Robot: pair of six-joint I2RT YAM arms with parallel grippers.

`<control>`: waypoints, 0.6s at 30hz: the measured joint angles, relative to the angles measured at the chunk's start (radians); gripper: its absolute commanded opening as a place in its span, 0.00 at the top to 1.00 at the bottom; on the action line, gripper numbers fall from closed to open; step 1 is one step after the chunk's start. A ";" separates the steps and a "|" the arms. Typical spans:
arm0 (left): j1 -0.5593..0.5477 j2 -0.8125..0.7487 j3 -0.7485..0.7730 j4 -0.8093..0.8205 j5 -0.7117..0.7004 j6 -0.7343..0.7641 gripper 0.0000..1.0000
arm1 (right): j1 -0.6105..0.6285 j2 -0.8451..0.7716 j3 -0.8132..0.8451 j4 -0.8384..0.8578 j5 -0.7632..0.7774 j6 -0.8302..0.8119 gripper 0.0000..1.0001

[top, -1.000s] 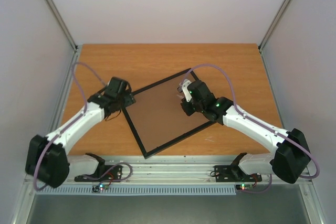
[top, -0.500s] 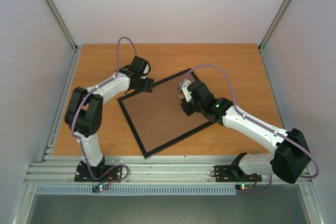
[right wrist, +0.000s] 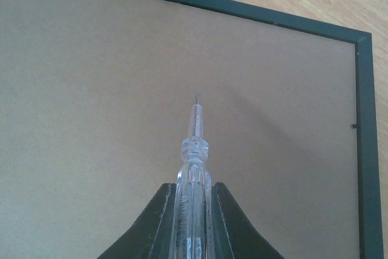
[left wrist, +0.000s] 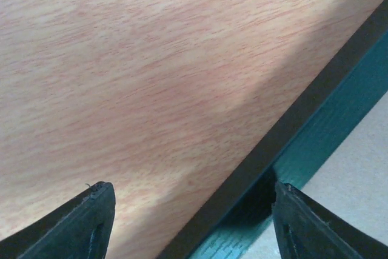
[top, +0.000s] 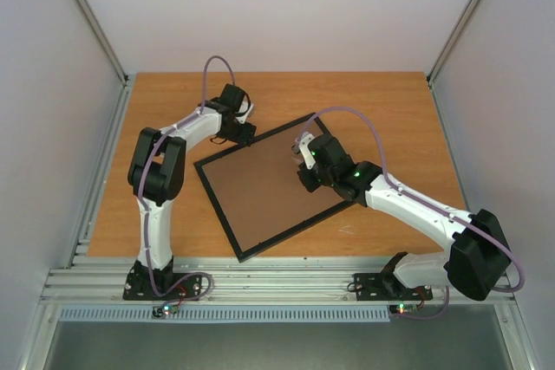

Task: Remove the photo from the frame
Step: Move the photo frame to the center of the board.

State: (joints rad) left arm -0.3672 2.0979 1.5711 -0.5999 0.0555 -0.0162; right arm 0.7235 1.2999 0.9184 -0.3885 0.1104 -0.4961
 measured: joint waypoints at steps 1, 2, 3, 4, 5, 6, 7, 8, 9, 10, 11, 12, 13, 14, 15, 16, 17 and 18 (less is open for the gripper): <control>0.005 0.008 0.007 -0.003 0.009 0.007 0.30 | 0.000 0.000 0.000 0.000 0.000 0.000 0.99; 0.009 0.016 0.016 -0.010 0.018 0.015 0.30 | 0.000 0.001 0.000 0.000 0.000 0.000 0.99; 0.011 0.023 0.022 -0.013 0.029 0.022 0.30 | 0.000 0.002 0.000 0.000 0.000 0.000 0.99; 0.013 0.025 0.027 -0.016 0.034 0.026 0.30 | 0.000 0.003 0.000 0.000 0.000 0.000 0.99; 0.013 0.027 0.032 -0.021 0.040 0.030 0.30 | 0.000 0.003 0.000 -0.001 0.000 0.000 0.99; 0.013 0.029 0.032 -0.021 0.046 0.032 0.30 | 0.000 0.004 0.000 0.000 0.000 0.000 0.99; 0.013 0.029 0.032 -0.022 0.053 0.035 0.30 | 0.000 0.005 0.000 0.000 0.000 0.000 0.99; 0.013 0.029 0.032 -0.023 0.060 0.037 0.30 | 0.000 0.005 0.000 -0.001 0.000 0.000 0.99; 0.013 0.029 0.032 -0.025 0.067 0.043 0.30 | 0.000 0.005 0.000 -0.001 0.000 0.000 0.99; 0.013 0.029 0.031 -0.028 0.073 0.047 0.30 | 0.000 0.005 0.000 -0.001 0.000 0.000 0.99; 0.013 0.029 0.031 -0.033 0.080 0.048 0.30 | 0.000 0.005 0.000 -0.001 0.000 0.000 0.99; 0.013 0.030 0.030 -0.035 0.086 0.050 0.30 | 0.000 0.005 0.000 -0.001 0.000 0.000 0.99; 0.013 0.029 0.028 -0.037 0.095 0.051 0.30 | 0.000 0.005 0.000 -0.001 0.000 0.000 0.99; 0.013 0.029 0.024 -0.035 0.101 0.051 0.30 | 0.000 0.005 0.000 -0.001 0.000 0.000 0.99; 0.013 0.029 0.019 -0.036 0.108 0.051 0.31 | 0.000 0.005 0.000 -0.001 0.000 0.000 0.99; 0.013 0.030 0.016 -0.036 0.113 0.050 0.33 | 0.000 0.005 0.000 -0.001 0.000 0.000 0.99; 0.013 0.030 0.016 -0.038 0.116 0.050 0.34 | 0.000 0.005 0.000 -0.001 -0.001 0.000 0.99; 0.013 0.030 0.016 -0.038 0.117 0.050 0.36 | 0.000 0.005 0.000 -0.001 -0.002 0.000 0.99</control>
State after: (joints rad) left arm -0.3546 2.1281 1.5867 -0.6376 0.1726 0.0338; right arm 0.7235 1.3052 0.9184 -0.3897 0.1089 -0.4957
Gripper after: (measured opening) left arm 0.681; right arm 0.127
